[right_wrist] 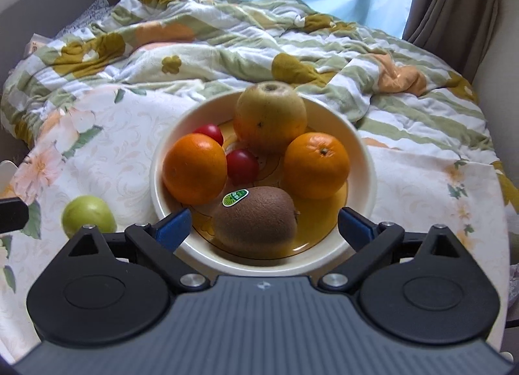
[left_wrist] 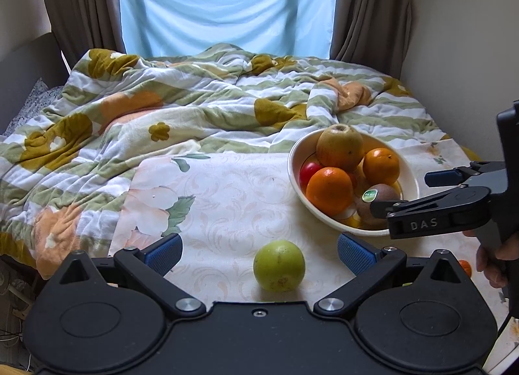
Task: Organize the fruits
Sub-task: 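Withdraw both tools from the bowl toward the green apple and mandarin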
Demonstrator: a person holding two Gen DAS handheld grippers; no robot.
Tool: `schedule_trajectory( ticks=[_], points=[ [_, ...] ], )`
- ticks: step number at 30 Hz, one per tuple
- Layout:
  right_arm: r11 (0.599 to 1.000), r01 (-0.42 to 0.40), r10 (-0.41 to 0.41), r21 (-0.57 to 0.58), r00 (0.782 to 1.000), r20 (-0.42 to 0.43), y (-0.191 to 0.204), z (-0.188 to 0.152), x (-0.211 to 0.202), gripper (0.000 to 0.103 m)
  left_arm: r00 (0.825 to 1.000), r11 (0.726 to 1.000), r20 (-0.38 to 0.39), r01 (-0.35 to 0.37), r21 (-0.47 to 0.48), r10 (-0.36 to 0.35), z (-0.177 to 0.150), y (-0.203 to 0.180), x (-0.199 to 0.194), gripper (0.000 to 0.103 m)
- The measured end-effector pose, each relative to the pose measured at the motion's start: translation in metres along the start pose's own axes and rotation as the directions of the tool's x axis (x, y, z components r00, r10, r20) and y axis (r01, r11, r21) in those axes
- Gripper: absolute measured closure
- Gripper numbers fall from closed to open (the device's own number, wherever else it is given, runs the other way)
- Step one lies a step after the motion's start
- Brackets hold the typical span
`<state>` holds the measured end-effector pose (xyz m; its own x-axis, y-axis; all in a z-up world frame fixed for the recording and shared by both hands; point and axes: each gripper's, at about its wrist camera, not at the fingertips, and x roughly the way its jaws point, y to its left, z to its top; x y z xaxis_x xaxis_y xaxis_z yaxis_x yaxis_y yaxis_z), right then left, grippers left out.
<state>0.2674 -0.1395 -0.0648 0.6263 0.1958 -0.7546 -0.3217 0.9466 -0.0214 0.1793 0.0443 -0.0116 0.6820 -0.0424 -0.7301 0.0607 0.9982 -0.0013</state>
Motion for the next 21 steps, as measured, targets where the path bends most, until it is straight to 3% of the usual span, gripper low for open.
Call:
schedule_trajectory(
  ticks=[11, 21],
  points=[
    [0.997, 0.017, -0.02, 0.069, 0.999, 0.046, -0.013, -0.002, -0.084, 0.0, 0.998, 1.0, 0.067, 0.006, 0.03, -0.008, 0.002, -0.014, -0.05, 0.0],
    [0.982, 0.054, -0.072, 0.183, 0.993, 0.091, -0.051, -0.038, -0.162, 0.0, 0.995, 0.999, 0.096, 0.017, 0.036, -0.02, -0.01, -0.045, -0.079, 0.0]
  ],
)
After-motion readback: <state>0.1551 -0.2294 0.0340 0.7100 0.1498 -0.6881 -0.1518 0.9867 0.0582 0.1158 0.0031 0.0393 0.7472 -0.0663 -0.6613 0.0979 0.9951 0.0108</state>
